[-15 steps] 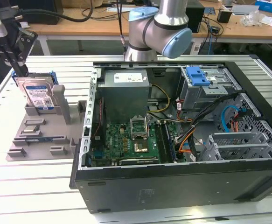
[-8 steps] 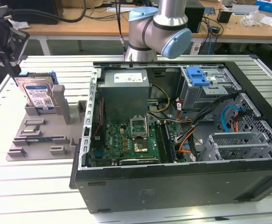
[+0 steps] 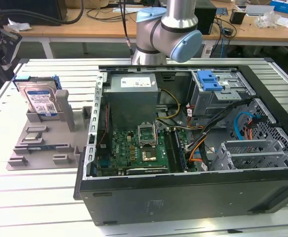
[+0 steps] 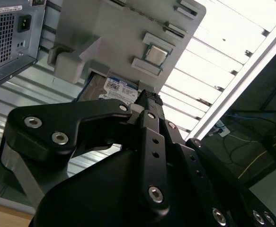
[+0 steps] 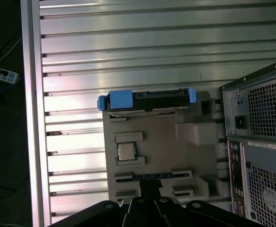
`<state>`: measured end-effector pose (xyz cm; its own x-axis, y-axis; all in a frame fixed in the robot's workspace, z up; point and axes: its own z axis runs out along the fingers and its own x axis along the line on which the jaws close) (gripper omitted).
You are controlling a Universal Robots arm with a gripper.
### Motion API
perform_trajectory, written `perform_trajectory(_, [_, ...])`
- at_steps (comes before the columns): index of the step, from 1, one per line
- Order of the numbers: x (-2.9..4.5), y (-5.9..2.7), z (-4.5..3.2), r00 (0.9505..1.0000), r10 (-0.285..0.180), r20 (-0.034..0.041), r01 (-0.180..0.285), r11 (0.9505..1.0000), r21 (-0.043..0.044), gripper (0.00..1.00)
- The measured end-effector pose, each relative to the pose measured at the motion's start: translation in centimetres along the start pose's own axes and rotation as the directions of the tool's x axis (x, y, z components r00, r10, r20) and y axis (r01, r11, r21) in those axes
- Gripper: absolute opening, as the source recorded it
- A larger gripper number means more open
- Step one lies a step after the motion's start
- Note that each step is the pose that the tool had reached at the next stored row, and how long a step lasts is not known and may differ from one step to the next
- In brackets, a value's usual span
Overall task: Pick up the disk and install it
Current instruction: 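Reach for the disk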
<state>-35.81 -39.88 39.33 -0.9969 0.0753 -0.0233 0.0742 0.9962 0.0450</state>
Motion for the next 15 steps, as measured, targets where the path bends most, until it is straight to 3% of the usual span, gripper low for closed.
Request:
perform_trajectory(7, [1.84,0.31,-0.01,1.0000,0.000,0.0000,0.000,1.0000,0.0000,0.11])
perform_trajectory(12, [2.08,1.53,0.07,1.0000,0.000,0.0000,0.000,1.0000,0.0000,0.11])
perform_trajectory(15, [2.42,1.84,0.09,1.0000,0.000,0.0000,0.000,1.0000,0.0000,0.11])
